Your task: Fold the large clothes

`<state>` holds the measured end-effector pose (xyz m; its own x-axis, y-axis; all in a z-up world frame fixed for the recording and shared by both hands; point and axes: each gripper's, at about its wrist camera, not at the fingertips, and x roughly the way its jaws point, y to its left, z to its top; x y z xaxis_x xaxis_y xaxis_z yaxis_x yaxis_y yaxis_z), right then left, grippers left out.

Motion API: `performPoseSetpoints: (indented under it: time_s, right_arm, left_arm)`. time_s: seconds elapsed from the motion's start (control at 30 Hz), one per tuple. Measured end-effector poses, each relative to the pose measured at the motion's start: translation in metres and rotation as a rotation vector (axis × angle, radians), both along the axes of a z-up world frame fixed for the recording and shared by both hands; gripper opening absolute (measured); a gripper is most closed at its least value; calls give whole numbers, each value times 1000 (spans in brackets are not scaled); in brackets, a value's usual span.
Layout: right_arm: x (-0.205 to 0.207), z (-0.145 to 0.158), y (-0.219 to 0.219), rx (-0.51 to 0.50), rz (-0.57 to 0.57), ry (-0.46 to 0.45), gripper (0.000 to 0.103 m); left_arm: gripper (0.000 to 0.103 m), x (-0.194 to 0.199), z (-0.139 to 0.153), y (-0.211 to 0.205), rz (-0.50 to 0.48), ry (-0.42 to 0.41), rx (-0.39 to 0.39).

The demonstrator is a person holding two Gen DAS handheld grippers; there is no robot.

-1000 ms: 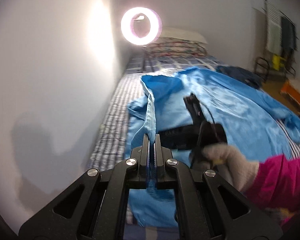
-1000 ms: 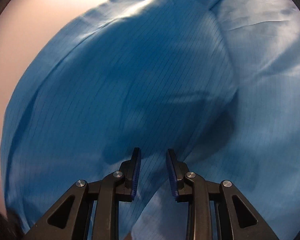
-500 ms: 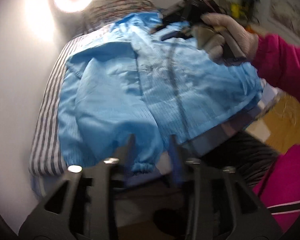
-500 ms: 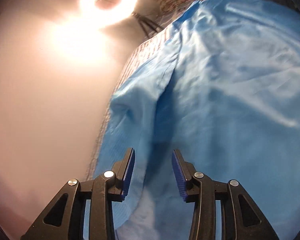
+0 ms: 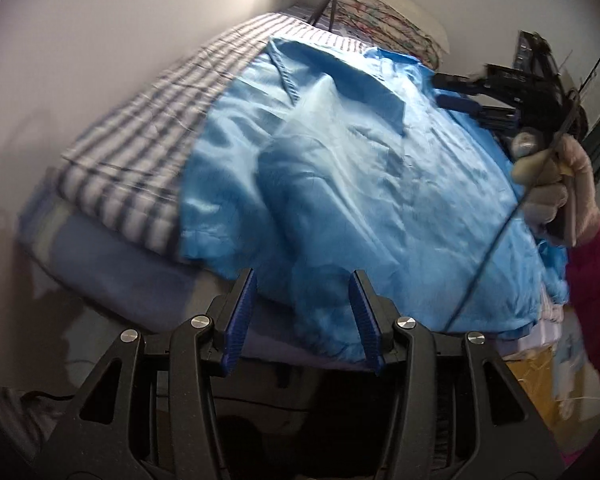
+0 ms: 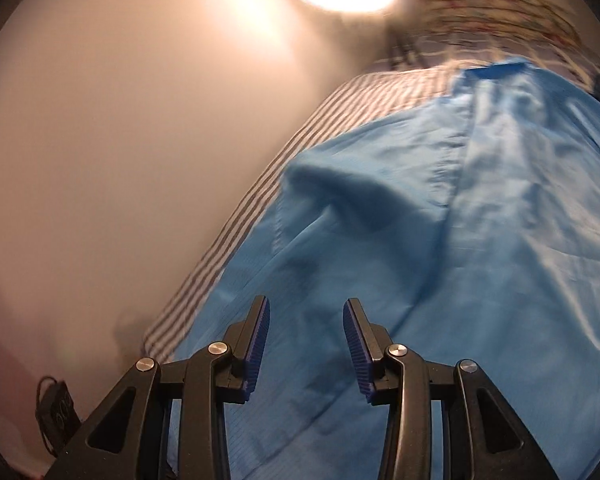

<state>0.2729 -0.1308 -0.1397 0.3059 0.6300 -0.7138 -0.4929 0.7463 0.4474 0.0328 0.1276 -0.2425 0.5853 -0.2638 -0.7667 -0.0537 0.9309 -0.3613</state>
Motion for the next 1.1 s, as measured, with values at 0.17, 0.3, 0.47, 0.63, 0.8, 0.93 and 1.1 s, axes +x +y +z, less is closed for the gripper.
performPoseSetpoints:
  time_s: [0.17,0.3,0.47,0.63,0.8,0.93,1.1]
  right_arm:
    - [4,-14,28,-43,29,27,41]
    - [20,-7,56,-78,72,7,41]
    - [49,-6,114,-162,145,-27,44]
    - [78,-38,176,-298,180,-12,44]
    - [102,-81,214,-452,181,32,43]
    - [112,-93,218,-478,171,57,6]
    - [130,-56,200,-255,121,92,0]
  left_arm:
    - [49,18,-8,-45,-101,-9,-21]
    - [49,13,-1,-70,-159,-54,2]
    - [49,-2,12,-64,-134,-93,43]
    - [49,-11,19,-56,-113,-100,43]
    - [49,-12,15,-56,-118,-93,19]
    - [49,-14,16,-52,-116,-93,-6]
    - [49,-23,25,-36,-62,-113,-1]
